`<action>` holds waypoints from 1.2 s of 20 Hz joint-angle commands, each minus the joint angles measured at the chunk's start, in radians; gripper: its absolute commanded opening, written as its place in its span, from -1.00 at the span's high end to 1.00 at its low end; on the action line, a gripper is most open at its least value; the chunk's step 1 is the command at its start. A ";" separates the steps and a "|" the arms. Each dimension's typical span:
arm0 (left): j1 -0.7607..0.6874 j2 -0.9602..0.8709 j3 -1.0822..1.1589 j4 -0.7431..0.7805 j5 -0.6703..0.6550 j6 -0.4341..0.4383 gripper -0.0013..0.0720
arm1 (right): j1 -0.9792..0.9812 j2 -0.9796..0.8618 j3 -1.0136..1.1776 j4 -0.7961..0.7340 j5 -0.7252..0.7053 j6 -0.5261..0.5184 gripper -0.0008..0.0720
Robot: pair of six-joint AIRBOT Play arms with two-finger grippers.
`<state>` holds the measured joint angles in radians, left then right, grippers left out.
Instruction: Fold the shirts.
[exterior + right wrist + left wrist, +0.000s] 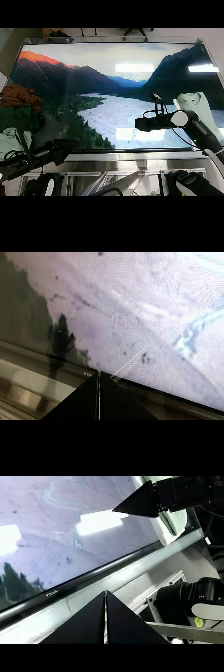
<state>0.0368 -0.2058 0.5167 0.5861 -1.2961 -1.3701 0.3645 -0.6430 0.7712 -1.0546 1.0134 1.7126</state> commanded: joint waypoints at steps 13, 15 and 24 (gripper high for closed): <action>0.189 -0.480 0.438 1.000 0.299 -0.130 -0.88 | 0.001 0.000 0.000 0.000 0.000 0.000 0.92; 0.199 -0.706 0.571 1.069 0.299 -0.133 -0.88 | 0.001 0.001 0.000 0.000 0.000 0.000 0.92; 0.370 -1.689 1.274 1.095 0.112 -0.169 -0.88 | 0.001 0.000 0.000 0.001 0.000 0.000 0.92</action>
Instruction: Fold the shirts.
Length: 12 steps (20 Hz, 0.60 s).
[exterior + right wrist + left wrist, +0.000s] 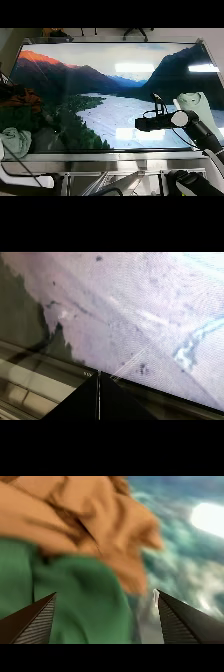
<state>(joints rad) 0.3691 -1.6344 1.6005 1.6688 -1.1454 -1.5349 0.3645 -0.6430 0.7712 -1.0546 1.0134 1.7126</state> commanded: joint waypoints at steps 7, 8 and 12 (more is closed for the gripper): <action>0.045 -0.511 0.396 0.014 -0.031 -0.003 -0.57 | 0.001 0.001 0.000 0.003 -0.001 0.000 0.92; 0.045 -0.524 0.409 0.013 -0.036 -0.003 0.13 | 0.001 0.001 0.000 0.003 -0.003 0.000 0.92; 0.031 -0.481 0.463 0.003 -0.135 0.028 0.93 | 0.001 0.001 0.000 0.019 -0.003 0.000 0.92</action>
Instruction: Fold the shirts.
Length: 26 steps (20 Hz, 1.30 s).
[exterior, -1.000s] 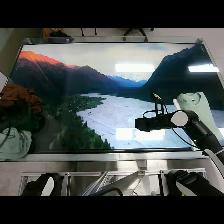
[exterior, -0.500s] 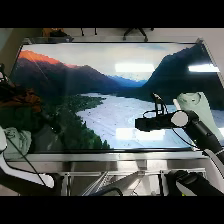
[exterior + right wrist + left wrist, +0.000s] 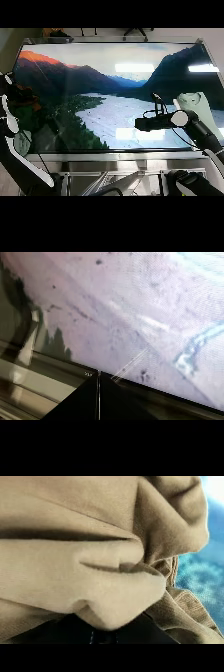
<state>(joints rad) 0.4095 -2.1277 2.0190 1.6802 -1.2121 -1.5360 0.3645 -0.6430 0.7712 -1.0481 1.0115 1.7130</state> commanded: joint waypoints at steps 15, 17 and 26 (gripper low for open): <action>-0.610 0.764 -0.285 -0.472 -0.174 0.053 0.93 | 0.000 0.000 0.000 0.019 -0.032 -0.006 0.92; -0.737 0.777 -0.433 -0.472 -0.136 0.050 0.92 | 0.000 0.002 0.001 0.019 -0.035 -0.031 0.91; -0.803 0.767 -0.530 -0.469 -0.215 0.034 -0.96 | -0.194 0.001 0.193 0.019 0.130 -0.117 -0.18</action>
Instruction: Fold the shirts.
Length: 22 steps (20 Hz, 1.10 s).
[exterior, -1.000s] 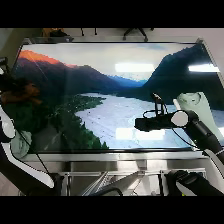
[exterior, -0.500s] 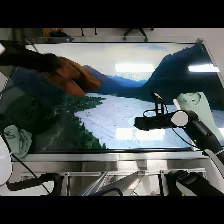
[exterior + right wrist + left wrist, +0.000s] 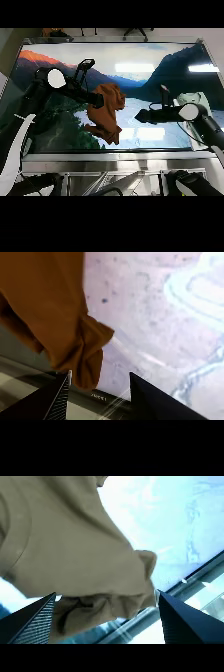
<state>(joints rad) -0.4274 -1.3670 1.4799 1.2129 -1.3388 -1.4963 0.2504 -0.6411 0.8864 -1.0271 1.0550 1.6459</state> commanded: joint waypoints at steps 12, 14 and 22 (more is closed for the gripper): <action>0.131 0.234 -0.857 -0.206 0.409 0.047 -0.96 | -0.074 -0.180 -0.142 0.164 -0.019 -0.269 -0.18; 0.111 0.187 -0.878 -0.246 0.468 0.060 -0.96 | -0.018 -0.256 -0.151 0.200 -0.089 -0.316 -0.18; 0.100 0.027 -0.712 -0.245 0.407 0.095 0.39 | 0.108 -0.472 -0.151 0.571 -0.250 -0.586 -0.18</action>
<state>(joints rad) -0.3256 -1.2987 0.7181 0.9752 -0.9073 -1.4227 0.3332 -1.0527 0.7380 -0.6270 0.8558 1.1942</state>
